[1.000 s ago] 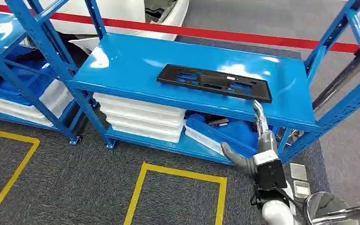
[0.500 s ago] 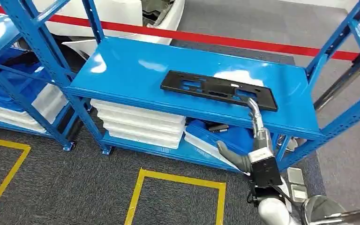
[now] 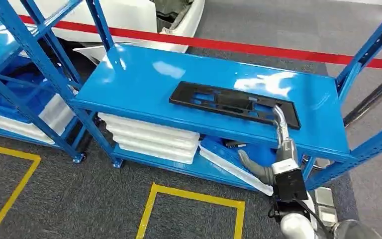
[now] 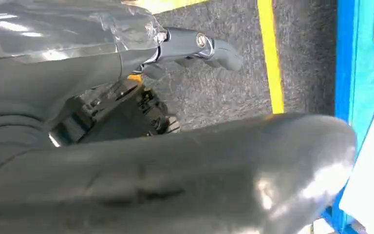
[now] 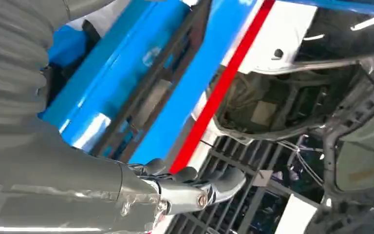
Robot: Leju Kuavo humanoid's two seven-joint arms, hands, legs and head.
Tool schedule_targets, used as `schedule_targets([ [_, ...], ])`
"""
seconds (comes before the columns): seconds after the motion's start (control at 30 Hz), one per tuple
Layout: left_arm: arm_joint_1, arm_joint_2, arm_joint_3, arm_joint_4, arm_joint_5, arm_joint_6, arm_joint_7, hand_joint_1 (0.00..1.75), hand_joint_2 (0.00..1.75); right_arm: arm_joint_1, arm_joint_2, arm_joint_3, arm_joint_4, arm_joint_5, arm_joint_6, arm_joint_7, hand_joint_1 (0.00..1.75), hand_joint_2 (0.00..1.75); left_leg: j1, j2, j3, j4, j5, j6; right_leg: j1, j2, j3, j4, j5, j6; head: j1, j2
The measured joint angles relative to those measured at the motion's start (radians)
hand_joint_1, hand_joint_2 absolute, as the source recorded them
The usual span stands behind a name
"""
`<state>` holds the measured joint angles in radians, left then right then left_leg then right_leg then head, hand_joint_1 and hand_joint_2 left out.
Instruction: Take the parts from the cabinet and place them on the table.
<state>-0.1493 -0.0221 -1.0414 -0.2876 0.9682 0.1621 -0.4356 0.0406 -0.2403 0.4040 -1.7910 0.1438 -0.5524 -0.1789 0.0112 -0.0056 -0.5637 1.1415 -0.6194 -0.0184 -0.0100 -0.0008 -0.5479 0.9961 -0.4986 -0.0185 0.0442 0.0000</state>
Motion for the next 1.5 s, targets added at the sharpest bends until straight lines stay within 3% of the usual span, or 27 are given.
schedule_targets([
  [0.07,0.003,0.0,0.0,0.0,-0.001,0.0,0.0,0.0,0.0,0.002,0.0,0.0,0.0,0.0,0.0,0.001,0.0,1.75,0.001,0.0,-0.093,0.152,-0.046,-0.003,0.002,-0.002,0.012,0.002,-0.013,-0.004,-0.012,0.0],
  [0.1,0.006,0.0,0.0,0.0,-0.002,0.0,0.0,0.0,0.0,0.003,0.0,0.0,0.0,0.0,0.0,0.001,0.0,1.75,0.001,0.0,-0.124,0.186,-0.039,-0.005,0.002,-0.001,0.019,0.004,-0.02,-0.004,-0.016,0.0],
  [0.13,0.007,0.0,0.0,0.0,-0.002,0.0,0.0,0.0,0.0,0.004,0.0,0.0,0.0,0.0,0.0,0.001,0.0,1.75,0.001,0.0,-0.13,0.169,-0.007,-0.004,0.002,0.001,0.028,0.005,-0.029,-0.003,-0.019,0.0],
  [0.23,0.006,0.0,0.0,0.0,-0.002,0.0,0.0,0.0,0.0,0.005,0.0,0.0,0.0,0.0,0.0,0.002,0.0,1.75,0.001,0.001,-0.063,-0.057,0.16,0.004,0.001,0.002,0.064,0.013,-0.063,0.005,-0.029,0.0],
  [0.3,0.005,0.0,0.0,0.0,-0.001,0.0,0.0,0.0,0.0,0.006,0.0,0.0,0.0,0.0,0.0,0.003,0.0,1.75,-0.002,0.001,-0.044,-0.089,0.13,0.019,0.009,0.006,0.059,0.024,-0.078,0.016,-0.039,0.0],
  [0.37,0.007,0.0,0.0,0.0,-0.002,0.0,0.0,0.0,0.0,0.006,0.0,0.0,0.0,0.0,-0.001,0.003,0.0,1.75,-0.008,0.001,-0.048,-0.081,0.128,0.028,0.004,0.005,0.058,0.018,-0.076,0.022,-0.029,0.0],
  [0.43,0.005,0.0,0.0,-0.001,-0.002,0.0,0.0,0.0,0.0,0.006,0.0,0.0,-0.002,0.0,-0.001,0.003,0.0,1.75,0.001,0.001,-0.036,-0.095,0.126,0.036,0.002,0.003,0.064,0.022,-0.092,0.032,-0.028,0.0],
  [0.47,0.003,0.0,0.0,-0.001,-0.002,0.0,0.0,0.0,0.0,0.004,0.0,-0.001,-0.002,0.0,-0.002,0.003,0.0,1.75,0.003,0.002,-0.028,-0.1,0.123,0.041,0.001,0.003,0.049,0.06,-0.106,0.037,-0.022,0.0],
  [0.57,0.0,0.0,0.0,-0.001,-0.002,0.002,0.003,0.0,0.0,0.006,0.0,-0.002,-0.002,0.0,-0.002,0.003,0.0,1.75,0.003,0.003,-0.018,-0.101,0.113,0.049,-0.003,0.003,-0.09,0.289,-0.185,0.049,0.002,0.0],
  [0.6,0.001,0.0,0.0,-0.001,-0.001,0.003,0.003,0.0,0.0,0.007,0.0,-0.002,-0.002,0.0,-0.002,0.003,0.0,1.75,0.003,0.002,-0.014,-0.101,0.109,0.049,-0.005,0.003,-0.126,0.333,-0.184,0.051,0.007,0.0],
  [0.63,0.001,0.0,0.0,-0.001,-0.001,0.005,0.004,0.0,0.0,0.007,0.0,-0.002,-0.001,0.0,-0.002,0.004,0.0,1.75,0.003,0.001,-0.006,-0.101,0.103,0.048,-0.006,0.003,-0.139,0.327,-0.152,0.051,0.011,0.0],
  [0.67,0.001,0.0,0.0,-0.001,-0.001,0.006,0.004,0.0,0.0,0.006,0.0,-0.002,-0.001,0.0,-0.002,0.004,0.0,1.75,0.004,-0.001,0.002,-0.101,0.098,0.047,-0.007,0.003,-0.128,0.276,-0.102,0.05,0.015,0.0],
  [0.73,0.0,0.0,0.0,-0.001,-0.002,0.006,0.004,0.0,0.0,0.006,0.0,-0.003,-0.002,0.0,-0.002,0.005,0.0,1.75,0.005,-0.004,0.026,-0.102,0.083,0.039,-0.006,0.003,-0.068,0.098,0.02,0.043,0.026,0.0],
  [0.8,-0.002,0.0,0.0,-0.001,-0.001,0.008,0.005,0.0,0.0,0.006,0.0,-0.003,-0.001,-0.001,-0.001,0.006,0.0,1.75,0.002,-0.006,0.024,-0.105,0.076,0.026,0.004,0.005,-0.045,0.051,0.008,0.038,0.027,0.0],
  [0.87,-0.002,0.0,0.0,-0.001,-0.002,0.008,0.005,0.0,0.0,0.006,0.0,-0.003,-0.001,-0.001,-0.001,0.007,0.0,1.75,0.003,-0.004,0.027,-0.116,0.076,0.017,0.006,0.006,-0.048,0.048,0.0,0.03,0.023,0.0],
  [0.9,-0.002,0.0,0.0,-0.001,-0.001,0.008,0.005,0.0,0.0,0.006,0.0,-0.003,-0.001,-0.001,-0.001,0.006,0.0,1.75,0.003,-0.003,0.032,-0.121,0.076,0.011,0.006,0.007,-0.047,0.045,-0.001,0.026,0.02,0.0],
  [0.93,-0.003,0.0,0.0,-0.001,-0.001,0.008,0.005,0.0,0.0,0.006,0.0,-0.003,-0.001,-0.001,-0.001,0.007,0.0,1.75,0.001,-0.002,0.037,-0.116,0.066,0.004,-0.007,0.006,-0.034,0.029,0.003,0.018,0.016,0.0],
  [0.97,-0.004,0.0,0.0,-0.001,-0.001,0.008,0.005,0.0,0.0,0.006,0.0,-0.003,-0.001,0.0,-0.001,0.006,0.0,1.75,0.0,-0.001,0.034,-0.089,0.054,0.001,-0.005,0.005,-0.026,0.024,0.002,0.014,0.011,0.0],
  [1.07,-0.002,0.0,0.0,-0.001,-0.001,0.008,0.006,0.0,0.0,0.005,0.0,-0.003,-0.001,0.0,-0.001,0.006,0.0,1.75,0.0,-0.001,-0.084,0.132,-0.043,-0.001,-0.001,-0.001,-0.015,0.025,-0.01,-0.003,-0.014,0.0],
  [1.1,0.001,0.0,0.0,-0.001,-0.001,0.008,0.006,0.0,0.0,0.005,0.0,-0.003,-0.001,0.0,-0.001,0.006,0.0,1.75,-0.001,-0.001,-0.122,0.192,-0.054,-0.002,0.001,-0.001,-0.011,0.025,-0.014,-0.004,-0.017,0.0],
  [1.13,0.002,0.0,0.0,-0.001,-0.001,0.008,0.006,0.0,0.0,0.006,0.0,-0.003,-0.001,0.0,-0.001,0.006,0.0,1.75,-0.001,-0.001,-0.138,0.2,-0.036,-0.001,0.001,0.0,-0.005,0.025,-0.018,-0.004,-0.021,0.0],
  [1.17,0.002,0.0,0.0,-0.001,-0.001,0.008,0.006,0.0,0.0,0.006,0.0,-0.003,-0.001,0.0,-0.001,0.006,0.0,1.75,-0.001,-0.001,-0.128,0.16,0.007,0.002,0.001,0.001,0.003,0.025,-0.024,-0.002,-0.024,0.0],
  [1.23,0.002,0.0,0.0,-0.001,-0.001,0.008,0.006,0.0,0.0,0.006,0.001,-0.003,-0.001,0.0,-0.001,0.006,0.0,1.75,-0.001,-0.001,-0.065,-0.007,0.119,0.009,0.001,0.004,0.026,0.026,-0.039,0.003,-0.029,0.0],
  [1.27,0.002,0.0,0.0,-0.001,-0.001,0.008,0.006,0.0,0.0,0.006,0.001,-0.003,-0.001,0.0,-0.001,0.006,0.0,1.75,-0.002,0.0,-0.048,-0.068,0.139,0.015,0.001,0.003,0.033,0.027,-0.048,0.006,-0.032,0.0],
  [1.3,0.002,0.0,0.0,-0.001,0.0,0.008,0.006,0.0,0.0,0.004,0.001,-0.003,-0.001,-0.001,-0.001,0.006,0.0,1.75,-0.01,0.0,-0.04,-0.076,0.133,0.019,0.009,0.005,0.032,0.035,-0.055,0.013,-0.034,0.0],
  [1.43,0.002,0.0,0.0,-0.001,0.0,0.008,0.006,0.0,0.0,0.005,0.001,-0.003,-0.001,0.0,0.002,0.007,0.0,1.75,-0.013,-0.001,-0.036,-0.09,0.118,0.031,0.003,0.005,0.031,0.026,-0.055,0.024,-0.031,0.0],
  [1.5,-0.001,0.0,0.0,-0.001,0.002,0.009,0.006,0.0,0.0,0.005,0.001,-0.003,-0.001,0.0,0.003,0.008,0.0,1.75,-0.001,0.001,-0.017,-0.109,0.122,0.041,0.002,0.005,0.032,0.046,-0.075,0.038,-0.027,0.0],
])
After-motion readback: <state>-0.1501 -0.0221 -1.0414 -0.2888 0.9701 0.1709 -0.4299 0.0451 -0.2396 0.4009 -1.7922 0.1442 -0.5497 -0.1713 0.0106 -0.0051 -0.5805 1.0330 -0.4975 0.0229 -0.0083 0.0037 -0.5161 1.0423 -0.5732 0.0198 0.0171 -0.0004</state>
